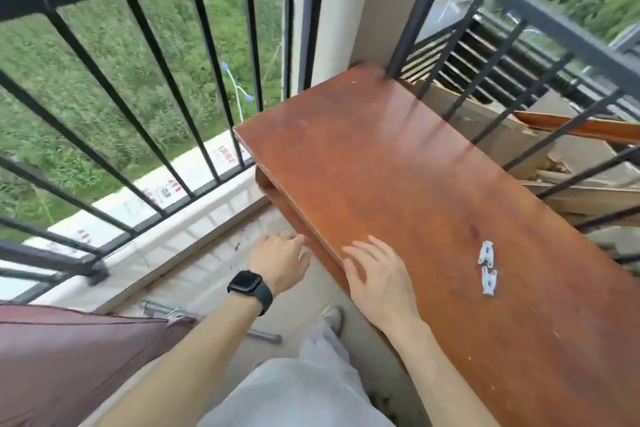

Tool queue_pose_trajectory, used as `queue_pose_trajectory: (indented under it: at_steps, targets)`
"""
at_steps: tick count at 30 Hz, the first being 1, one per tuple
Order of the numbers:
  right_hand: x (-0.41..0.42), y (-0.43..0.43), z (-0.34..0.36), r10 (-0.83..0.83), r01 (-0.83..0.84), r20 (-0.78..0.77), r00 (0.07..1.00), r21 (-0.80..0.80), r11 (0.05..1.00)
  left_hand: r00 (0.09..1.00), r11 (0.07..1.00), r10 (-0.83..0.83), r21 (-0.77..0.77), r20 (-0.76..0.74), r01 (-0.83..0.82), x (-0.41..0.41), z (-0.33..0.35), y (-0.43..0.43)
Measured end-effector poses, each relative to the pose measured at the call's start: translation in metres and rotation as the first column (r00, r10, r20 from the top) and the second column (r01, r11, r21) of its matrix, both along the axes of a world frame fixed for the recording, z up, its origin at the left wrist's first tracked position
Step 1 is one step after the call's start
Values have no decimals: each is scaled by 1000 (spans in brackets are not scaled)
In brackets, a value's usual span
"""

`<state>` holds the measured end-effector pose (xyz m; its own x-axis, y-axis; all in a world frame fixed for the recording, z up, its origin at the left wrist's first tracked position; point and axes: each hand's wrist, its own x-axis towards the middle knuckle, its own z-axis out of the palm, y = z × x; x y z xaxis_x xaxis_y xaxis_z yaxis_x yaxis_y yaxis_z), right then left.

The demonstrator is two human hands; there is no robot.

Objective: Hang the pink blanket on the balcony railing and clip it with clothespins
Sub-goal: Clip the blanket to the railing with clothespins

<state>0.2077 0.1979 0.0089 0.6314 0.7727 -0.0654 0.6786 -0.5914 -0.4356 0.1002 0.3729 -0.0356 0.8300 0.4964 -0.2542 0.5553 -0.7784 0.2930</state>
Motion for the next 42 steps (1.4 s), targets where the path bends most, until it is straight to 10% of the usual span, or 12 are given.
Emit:
queue_pose_trajectory:
  at_steps: [11, 24, 34, 36, 42]
  targets:
    - [52, -151, 1, -501, 498, -96, 860, -61, 865, 911, 914, -406, 26, 71, 406, 135, 37, -100]
    - [197, -223, -98, -685, 610, -261, 680, -317, 726, 677, 699, -684, 23, -271, 715, 312, -52, -195]
    - [253, -226, -164, -672, 572, -245, 698, -374, 730, 382, 343, -888, 186, -255, 921, 385, -106, -232]
    - [253, -227, -165, -651, 556, -264, 712, -355, 752, 414, 373, -865, 191, -281, 908, 376, -97, -228]
    - [252, -207, -151, -496, 404, -460, 736, -289, 868, 811, 853, -494, 4, -314, 522, 315, -85, -188]
